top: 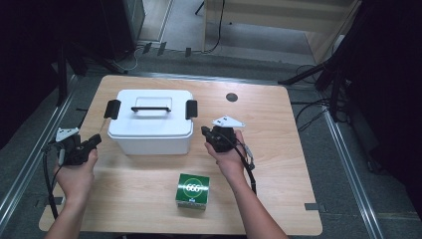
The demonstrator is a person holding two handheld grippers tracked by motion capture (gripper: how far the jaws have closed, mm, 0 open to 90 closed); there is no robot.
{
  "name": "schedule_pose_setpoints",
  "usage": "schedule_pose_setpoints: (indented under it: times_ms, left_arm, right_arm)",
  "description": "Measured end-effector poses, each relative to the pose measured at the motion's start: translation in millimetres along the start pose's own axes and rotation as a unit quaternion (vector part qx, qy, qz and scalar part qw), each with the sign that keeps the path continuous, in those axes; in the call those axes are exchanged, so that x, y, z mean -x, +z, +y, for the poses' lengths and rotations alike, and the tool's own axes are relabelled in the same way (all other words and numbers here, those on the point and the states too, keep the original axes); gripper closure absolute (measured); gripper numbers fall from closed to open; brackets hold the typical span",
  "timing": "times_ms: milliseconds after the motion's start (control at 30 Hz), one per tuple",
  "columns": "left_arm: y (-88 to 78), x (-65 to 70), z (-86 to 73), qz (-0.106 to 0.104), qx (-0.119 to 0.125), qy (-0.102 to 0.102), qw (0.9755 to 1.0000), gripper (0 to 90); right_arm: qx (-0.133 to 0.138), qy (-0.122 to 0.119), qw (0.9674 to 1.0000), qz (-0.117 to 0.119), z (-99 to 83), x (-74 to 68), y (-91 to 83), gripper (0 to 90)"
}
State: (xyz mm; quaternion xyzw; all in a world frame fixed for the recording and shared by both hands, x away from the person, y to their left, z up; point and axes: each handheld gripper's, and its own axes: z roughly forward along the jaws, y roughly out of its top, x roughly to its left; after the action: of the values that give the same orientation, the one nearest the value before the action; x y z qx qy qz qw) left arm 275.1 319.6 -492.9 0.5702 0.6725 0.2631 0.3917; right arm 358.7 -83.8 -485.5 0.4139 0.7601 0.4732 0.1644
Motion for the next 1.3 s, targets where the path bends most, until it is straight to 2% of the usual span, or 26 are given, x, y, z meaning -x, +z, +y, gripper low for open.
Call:
schedule_pose_setpoints:
  times_ms: [100,167,333,400,467,533,600,633,833,933,1033,1133,1167,1200,1233,1267,1300]
  left_arm:
    - [3.9,-1.2,5.0,-0.004,0.000,-0.003,1.0000,90.0]
    - [8.2,0.1,8.6,-0.009,-0.007,0.000,0.9999,90.0]
    - [15.3,13.1,11.1,-0.024,-0.014,0.021,0.9994,90.0]
    - [17.3,21.5,9.7,-0.033,-0.019,0.029,0.9988,90.0]
    - [17.9,24.7,8.8,-0.036,-0.020,0.032,0.9986,90.0]
    - [18.4,30.0,7.3,-0.026,-0.017,0.038,0.9988,90.0]
    - [17.7,31.4,6.0,-0.033,-0.018,0.031,0.9988,90.0]
    - [17.7,31.4,6.0,-0.033,-0.018,0.031,0.9988,90.0]
    - [12.6,39.2,1.2,-0.033,-0.021,0.050,0.9980,90.0]
    - [8.4,44.2,-2.2,-0.024,-0.022,0.055,0.9979,90.0]
    - [3.4,49.5,-6.8,-0.023,-0.022,0.062,0.9975,90.0]
    - [-2.4,52.3,-12.7,-0.031,-0.019,0.065,0.9972,90.0]
    - [-4.7,52.8,-14.4,-0.029,-0.015,0.069,0.9971,90.0]
    - [-7.6,52.6,-16.1,-0.024,-0.008,0.069,0.9973,90.0]
    - [-12.1,49.8,-18.5,-0.020,0.003,0.065,0.9977,90.0]
    - [-12.1,49.8,-18.5,-0.020,0.003,0.065,0.9977,86.4]
    - [-15.4,46.4,-20.9,-0.017,0.014,0.059,0.9980,86.4]
  right_arm:
    - [-0.002,0.006,0.9999,0.010,3.8,-1.8,5.2,90.0]
    - [-0.009,-0.011,0.9998,0.010,6.8,-4.7,10.9,90.0]
    - [-0.014,-0.018,0.9995,0.020,9.4,-11.5,19.3,90.0]
    - [-0.019,-0.029,0.9990,0.028,7.0,-16.7,21.6,90.0]
    - [-0.018,-0.029,0.9990,0.028,5.7,-19.1,21.4,90.0]
    - [-0.018,-0.026,0.9991,0.028,5.1,-19.4,21.1,90.0]
    - [-0.018,-0.010,0.9993,0.031,2.9,-17.5,19.2,90.0]
    - [-0.018,-0.010,0.9993,0.031,2.9,-17.5,19.2,90.0]
    - [-0.021,-0.006,0.9994,0.025,-1.1,-14.3,13.4,90.0]
    - [-0.021,-0.002,0.9994,0.026,-4.0,-14.3,9.4,90.0]
    - [-0.021,-0.010,0.9995,0.023,-7.2,-15.1,3.4,90.0]
    - [-0.021,-0.016,0.9992,0.031,-12.0,-11.5,-4.9,90.0]
    - [-0.020,-0.020,0.9991,0.032,-12.8,-10.6,-6.4,88.4]
    - [-0.019,-0.026,0.9991,0.026,-14.0,-10.0,-9.0,83.2]
    - [-0.019,-0.031,0.9992,0.018,-15.6,-9.3,-12.1,80.6]
    - [-0.017,-0.041,0.9989,0.012,-18.4,-6.5,-16.0,77.4]
    - [-0.017,-0.041,0.9989,0.012,-18.4,-6.5,-16.0,77.4]
